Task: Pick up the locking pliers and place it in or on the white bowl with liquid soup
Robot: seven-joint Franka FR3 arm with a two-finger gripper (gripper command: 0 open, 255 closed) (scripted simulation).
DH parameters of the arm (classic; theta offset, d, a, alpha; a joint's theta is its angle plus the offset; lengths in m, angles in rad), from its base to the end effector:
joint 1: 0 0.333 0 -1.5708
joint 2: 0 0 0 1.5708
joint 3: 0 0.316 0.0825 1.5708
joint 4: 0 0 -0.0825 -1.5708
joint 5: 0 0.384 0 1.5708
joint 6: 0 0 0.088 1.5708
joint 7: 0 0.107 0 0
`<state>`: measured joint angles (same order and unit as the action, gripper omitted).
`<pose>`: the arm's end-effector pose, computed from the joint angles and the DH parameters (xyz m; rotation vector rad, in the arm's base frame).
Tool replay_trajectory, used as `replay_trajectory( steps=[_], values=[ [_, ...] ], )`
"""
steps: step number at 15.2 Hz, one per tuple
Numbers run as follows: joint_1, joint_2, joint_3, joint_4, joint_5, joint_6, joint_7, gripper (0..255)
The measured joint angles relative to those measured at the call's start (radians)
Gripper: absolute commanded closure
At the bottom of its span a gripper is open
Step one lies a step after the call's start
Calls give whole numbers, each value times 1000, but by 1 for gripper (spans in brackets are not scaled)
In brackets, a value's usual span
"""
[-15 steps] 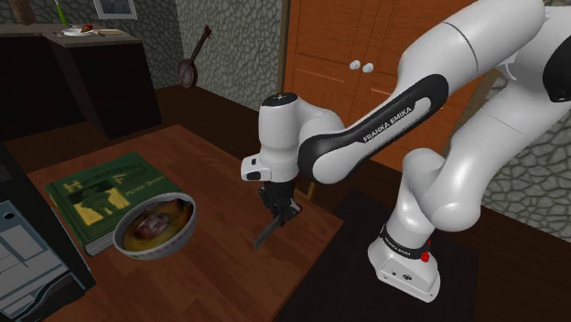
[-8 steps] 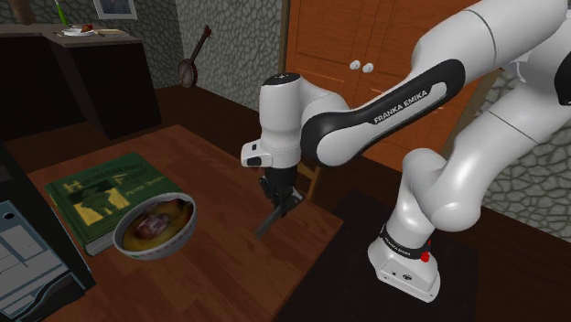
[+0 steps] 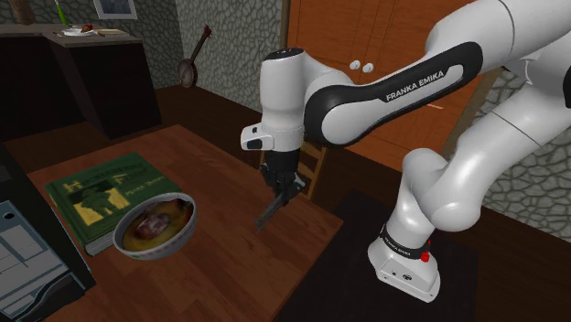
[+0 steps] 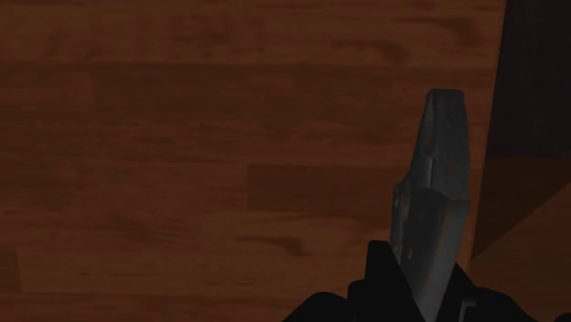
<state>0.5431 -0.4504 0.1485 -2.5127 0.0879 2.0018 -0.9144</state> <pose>0.3015 0.2572 0.4307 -2.2279 -2.1821 0.0957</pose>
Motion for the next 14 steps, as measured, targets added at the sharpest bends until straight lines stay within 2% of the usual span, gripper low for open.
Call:
replay_trajectory(
  steps=[6, 14],
  values=[
    [-2, -3, -3, 75, -5, -78, 2, 255],
    [-13, 310, 24, 385, -44, -76, 48, 255]
  ],
)
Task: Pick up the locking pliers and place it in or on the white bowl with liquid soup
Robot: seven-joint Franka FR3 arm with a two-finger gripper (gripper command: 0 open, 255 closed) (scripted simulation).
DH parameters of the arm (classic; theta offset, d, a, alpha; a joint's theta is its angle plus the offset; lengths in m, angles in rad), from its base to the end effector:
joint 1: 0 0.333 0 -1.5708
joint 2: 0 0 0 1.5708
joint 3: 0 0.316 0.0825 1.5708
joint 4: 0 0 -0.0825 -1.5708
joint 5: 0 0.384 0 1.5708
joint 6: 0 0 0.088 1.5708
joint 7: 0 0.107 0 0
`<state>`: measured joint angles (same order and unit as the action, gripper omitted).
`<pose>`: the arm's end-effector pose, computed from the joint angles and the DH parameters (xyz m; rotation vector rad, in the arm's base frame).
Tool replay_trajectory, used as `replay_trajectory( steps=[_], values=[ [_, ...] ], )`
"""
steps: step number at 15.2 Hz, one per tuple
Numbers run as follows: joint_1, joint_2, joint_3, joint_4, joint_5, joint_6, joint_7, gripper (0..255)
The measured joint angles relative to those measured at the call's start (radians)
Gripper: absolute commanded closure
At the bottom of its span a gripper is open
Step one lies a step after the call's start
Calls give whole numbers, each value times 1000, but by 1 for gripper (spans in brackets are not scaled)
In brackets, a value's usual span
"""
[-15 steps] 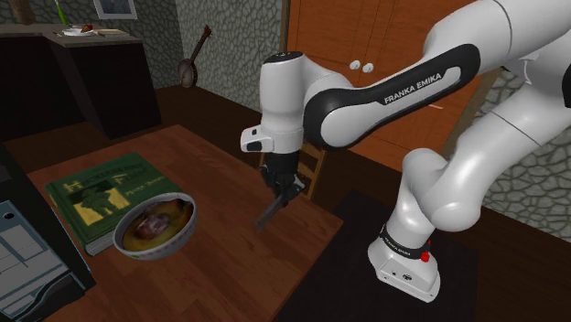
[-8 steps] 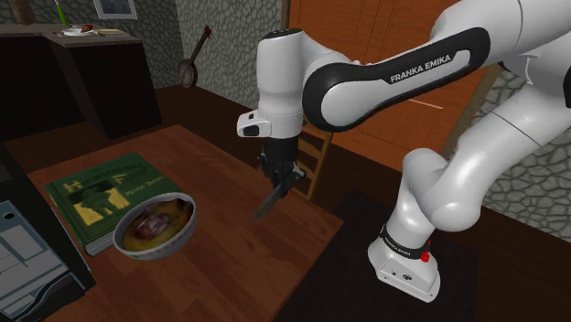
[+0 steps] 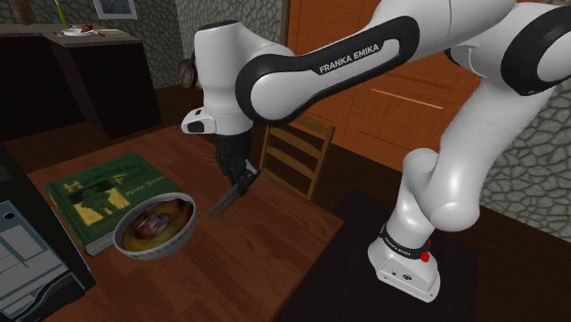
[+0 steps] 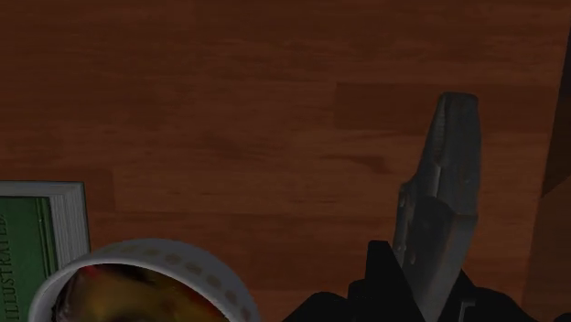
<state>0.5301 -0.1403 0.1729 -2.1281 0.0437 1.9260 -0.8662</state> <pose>0.3807 0.3296 0.4640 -2.2276 -2.1823 0.0968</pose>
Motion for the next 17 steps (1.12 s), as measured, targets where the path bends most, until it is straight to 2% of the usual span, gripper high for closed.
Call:
replay_trajectory(
  steps=[6, 10, 14, 17],
  values=[
    [7, 232, 11, 277, -42, -47, 36, 255],
    [15, 403, 8, 518, -73, -121, 44, 255],
    [46, 593, 7, 797, -103, -211, 67, 255],
    [47, 624, 5, 816, -107, -201, 66, 255]
  ],
)
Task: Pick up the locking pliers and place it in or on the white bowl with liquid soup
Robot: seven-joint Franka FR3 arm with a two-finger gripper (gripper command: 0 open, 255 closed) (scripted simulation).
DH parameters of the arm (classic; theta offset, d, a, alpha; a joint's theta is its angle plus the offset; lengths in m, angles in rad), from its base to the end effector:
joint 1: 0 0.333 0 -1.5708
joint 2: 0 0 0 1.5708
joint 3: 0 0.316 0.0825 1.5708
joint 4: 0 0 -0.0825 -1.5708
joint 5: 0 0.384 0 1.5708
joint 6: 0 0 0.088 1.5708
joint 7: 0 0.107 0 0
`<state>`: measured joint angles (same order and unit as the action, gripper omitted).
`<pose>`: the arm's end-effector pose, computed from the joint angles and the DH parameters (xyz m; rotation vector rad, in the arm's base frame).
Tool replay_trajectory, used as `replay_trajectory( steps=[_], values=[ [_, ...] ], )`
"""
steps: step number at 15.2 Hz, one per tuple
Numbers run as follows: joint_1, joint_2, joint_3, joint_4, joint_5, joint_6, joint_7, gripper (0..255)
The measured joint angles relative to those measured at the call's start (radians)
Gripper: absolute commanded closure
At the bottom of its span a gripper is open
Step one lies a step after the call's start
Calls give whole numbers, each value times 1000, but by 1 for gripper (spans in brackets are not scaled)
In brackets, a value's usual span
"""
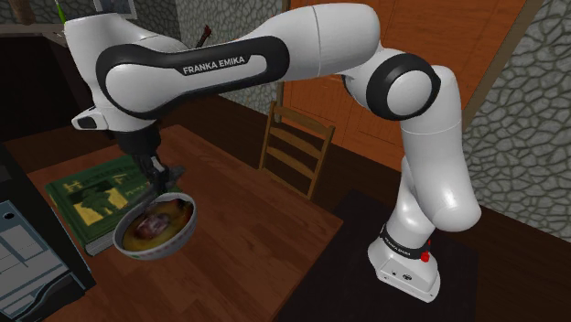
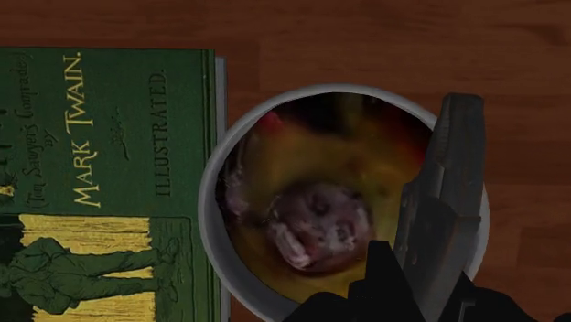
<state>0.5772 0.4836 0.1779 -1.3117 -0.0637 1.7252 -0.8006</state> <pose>0.5245 0.4521 0.4602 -2.2277 -2.1820 0.0972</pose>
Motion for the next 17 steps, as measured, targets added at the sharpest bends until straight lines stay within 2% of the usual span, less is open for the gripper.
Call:
replay_trajectory(
  steps=[12, 17],
  values=[
    [-4, 28, -4, -119, -5, 146, 1, 255],
    [-4, 29, -4, -133, -6, 162, 2, 255]
  ],
)
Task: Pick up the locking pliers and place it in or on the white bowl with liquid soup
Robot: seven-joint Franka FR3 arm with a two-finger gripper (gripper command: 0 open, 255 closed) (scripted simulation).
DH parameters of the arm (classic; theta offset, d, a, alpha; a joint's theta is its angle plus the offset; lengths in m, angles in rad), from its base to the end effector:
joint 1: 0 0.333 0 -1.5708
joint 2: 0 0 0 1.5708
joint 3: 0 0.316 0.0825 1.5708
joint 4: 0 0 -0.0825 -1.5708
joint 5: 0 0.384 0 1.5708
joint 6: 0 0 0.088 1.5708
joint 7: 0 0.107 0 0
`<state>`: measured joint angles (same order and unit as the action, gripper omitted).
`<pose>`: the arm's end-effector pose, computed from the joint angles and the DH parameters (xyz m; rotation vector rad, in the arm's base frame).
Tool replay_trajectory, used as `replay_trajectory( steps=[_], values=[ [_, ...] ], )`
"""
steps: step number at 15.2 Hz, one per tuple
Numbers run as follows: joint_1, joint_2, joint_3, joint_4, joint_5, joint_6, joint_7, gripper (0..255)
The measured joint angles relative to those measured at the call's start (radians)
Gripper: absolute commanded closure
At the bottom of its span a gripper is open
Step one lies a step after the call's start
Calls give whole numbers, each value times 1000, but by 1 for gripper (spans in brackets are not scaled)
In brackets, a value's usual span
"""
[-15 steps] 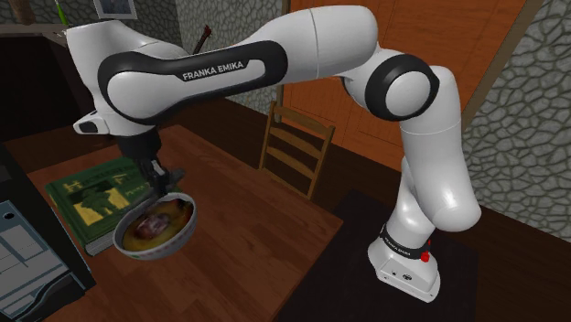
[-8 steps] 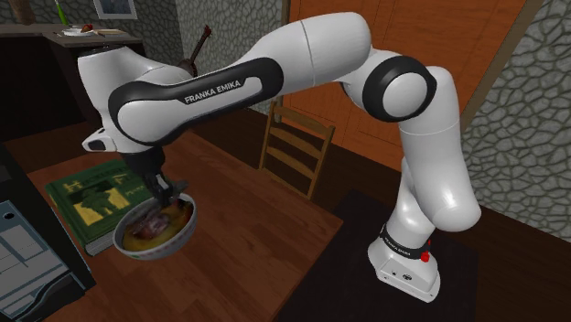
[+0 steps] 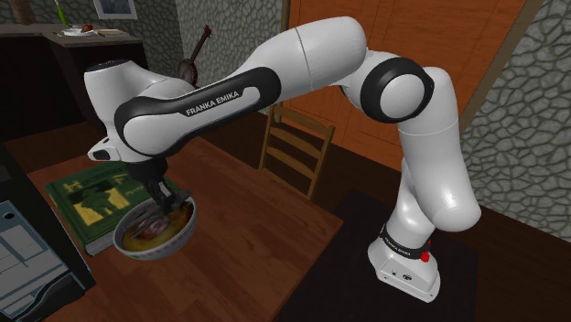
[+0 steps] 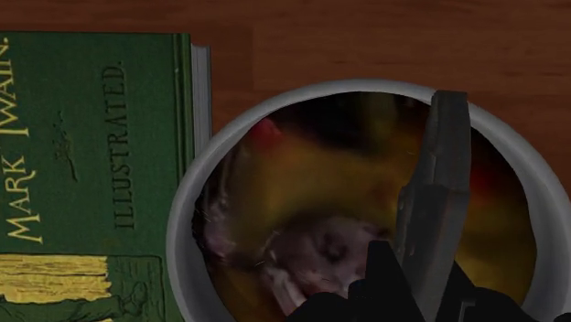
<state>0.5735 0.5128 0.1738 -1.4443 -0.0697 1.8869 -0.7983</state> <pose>0.5258 0.4526 0.3907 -2.2278 -2.1821 0.0965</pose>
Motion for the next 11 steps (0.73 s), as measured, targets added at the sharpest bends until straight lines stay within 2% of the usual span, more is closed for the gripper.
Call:
replay_trajectory(
  steps=[1, 2, 8, 11],
  values=[
    [0, 0, 0, 0, 0, 0, 0, 255],
    [0, 0, 0, 0, 0, 0, 0, 0],
    [0, 0, 0, 0, 0, 0, 0, 0],
    [0, -12, 1, 54, 3, -65, -3, 0]
  ],
)
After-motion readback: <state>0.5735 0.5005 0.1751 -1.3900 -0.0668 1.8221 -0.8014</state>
